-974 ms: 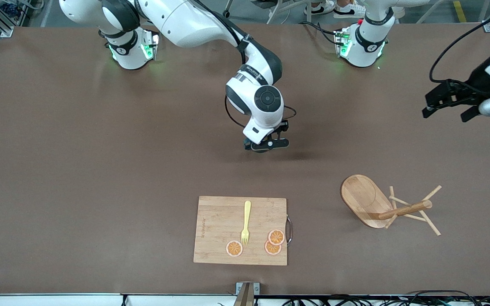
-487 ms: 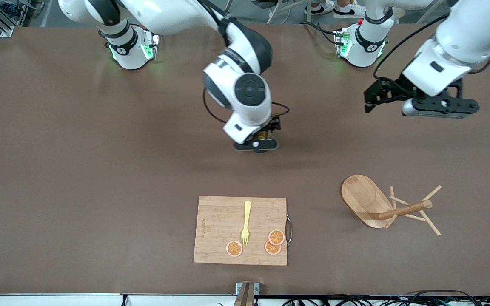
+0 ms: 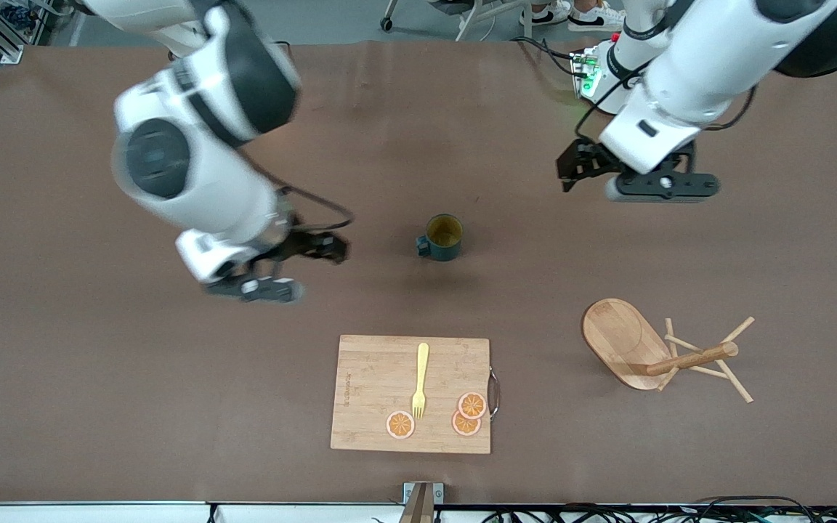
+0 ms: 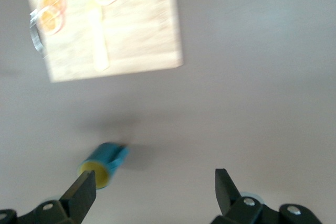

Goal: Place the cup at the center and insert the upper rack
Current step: 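Withdraw the right gripper while the left gripper moves above the mug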

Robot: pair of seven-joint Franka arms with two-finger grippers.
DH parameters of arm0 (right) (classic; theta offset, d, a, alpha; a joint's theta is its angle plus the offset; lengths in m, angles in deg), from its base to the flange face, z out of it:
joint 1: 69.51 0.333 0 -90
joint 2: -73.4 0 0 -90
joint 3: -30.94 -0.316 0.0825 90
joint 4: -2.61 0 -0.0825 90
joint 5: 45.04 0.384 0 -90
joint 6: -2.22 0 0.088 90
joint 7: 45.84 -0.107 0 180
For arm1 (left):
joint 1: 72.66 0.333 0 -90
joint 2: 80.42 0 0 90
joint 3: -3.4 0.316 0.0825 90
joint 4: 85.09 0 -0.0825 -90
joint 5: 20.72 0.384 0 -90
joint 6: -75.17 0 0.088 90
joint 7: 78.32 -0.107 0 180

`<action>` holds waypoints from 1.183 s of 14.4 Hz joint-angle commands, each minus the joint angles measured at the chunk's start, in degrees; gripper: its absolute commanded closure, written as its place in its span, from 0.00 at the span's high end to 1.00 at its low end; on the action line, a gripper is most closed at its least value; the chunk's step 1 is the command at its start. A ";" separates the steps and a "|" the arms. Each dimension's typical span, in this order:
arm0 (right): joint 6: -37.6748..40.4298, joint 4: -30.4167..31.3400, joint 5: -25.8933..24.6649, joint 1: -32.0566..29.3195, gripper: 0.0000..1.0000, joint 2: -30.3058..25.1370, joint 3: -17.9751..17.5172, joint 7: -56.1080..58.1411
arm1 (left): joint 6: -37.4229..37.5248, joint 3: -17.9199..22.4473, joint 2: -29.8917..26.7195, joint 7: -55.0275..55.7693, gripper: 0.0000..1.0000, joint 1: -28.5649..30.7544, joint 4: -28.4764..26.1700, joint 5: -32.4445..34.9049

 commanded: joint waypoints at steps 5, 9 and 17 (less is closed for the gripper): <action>3.03 2.33 -3.52 -16.18 1.00 -3.20 -1.31 14.02 | -11.10 -8.23 0.17 21.49 1.00 -7.09 -7.86 6.63; 3.20 5.47 -6.88 -21.72 1.00 -7.76 0.96 22.02 | -14.02 -11.33 5.44 38.90 1.00 -13.94 -9.19 16.57; -5.41 20.69 -8.99 -26.74 1.00 -21.04 0.71 31.72 | -18.76 -11.33 17.13 66.41 1.00 -24.66 -8.49 34.14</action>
